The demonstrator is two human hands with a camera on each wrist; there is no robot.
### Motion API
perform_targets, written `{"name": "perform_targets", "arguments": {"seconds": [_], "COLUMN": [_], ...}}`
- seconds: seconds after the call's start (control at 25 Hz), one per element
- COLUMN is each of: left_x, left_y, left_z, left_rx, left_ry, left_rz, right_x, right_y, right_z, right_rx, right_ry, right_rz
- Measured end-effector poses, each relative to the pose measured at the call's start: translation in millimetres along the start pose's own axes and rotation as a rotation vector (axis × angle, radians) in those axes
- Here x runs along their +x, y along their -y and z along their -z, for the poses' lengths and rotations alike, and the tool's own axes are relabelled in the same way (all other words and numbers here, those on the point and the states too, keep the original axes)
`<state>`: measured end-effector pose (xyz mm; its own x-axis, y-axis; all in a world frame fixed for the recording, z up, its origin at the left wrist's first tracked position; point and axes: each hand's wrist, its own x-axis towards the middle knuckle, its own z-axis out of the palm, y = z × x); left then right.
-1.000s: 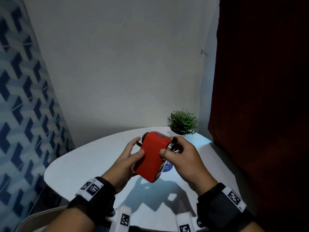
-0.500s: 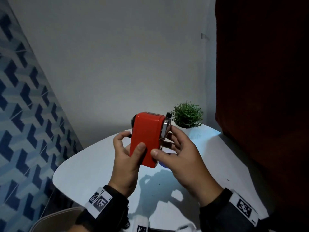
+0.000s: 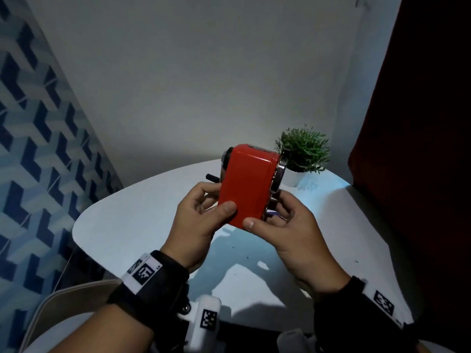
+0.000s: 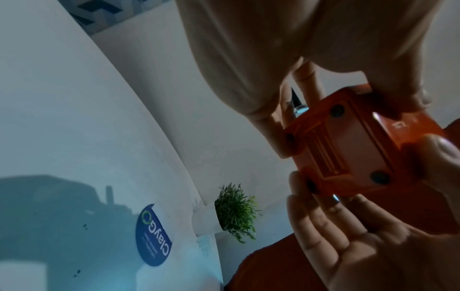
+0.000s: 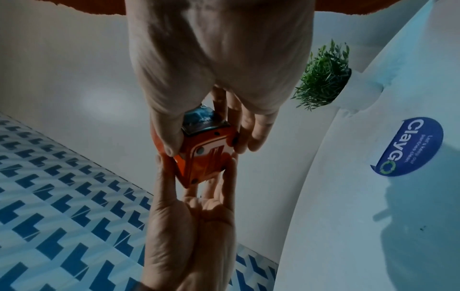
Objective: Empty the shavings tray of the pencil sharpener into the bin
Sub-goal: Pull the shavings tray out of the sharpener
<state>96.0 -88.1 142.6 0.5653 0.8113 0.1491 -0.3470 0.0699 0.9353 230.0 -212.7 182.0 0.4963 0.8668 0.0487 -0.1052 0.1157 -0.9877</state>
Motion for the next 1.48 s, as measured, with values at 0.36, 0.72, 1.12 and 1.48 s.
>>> {"name": "perform_targets", "arguments": {"seconds": [0.36,0.72,1.12,1.48], "left_x": [-9,-16,-16,-20], "left_y": [13,8,-15,-25], "left_z": [-9,-15,1,-2], "left_rx": [-0.001,0.092,0.316,0.578], "left_ry": [-0.153,-0.205,-0.033,-0.173], "left_rz": [-0.016,-0.08,0.085,0.034], "right_x": [3,-8,-3,-4], "right_y": [-12,-9,-16,-44], "right_z": [-5,-7,8,-13], "right_rx": [-0.12,0.021,-0.117,-0.325], "right_ry": [0.029,0.059,-0.007,-0.172], "right_rz": [0.073,0.067,0.077,0.072]}}
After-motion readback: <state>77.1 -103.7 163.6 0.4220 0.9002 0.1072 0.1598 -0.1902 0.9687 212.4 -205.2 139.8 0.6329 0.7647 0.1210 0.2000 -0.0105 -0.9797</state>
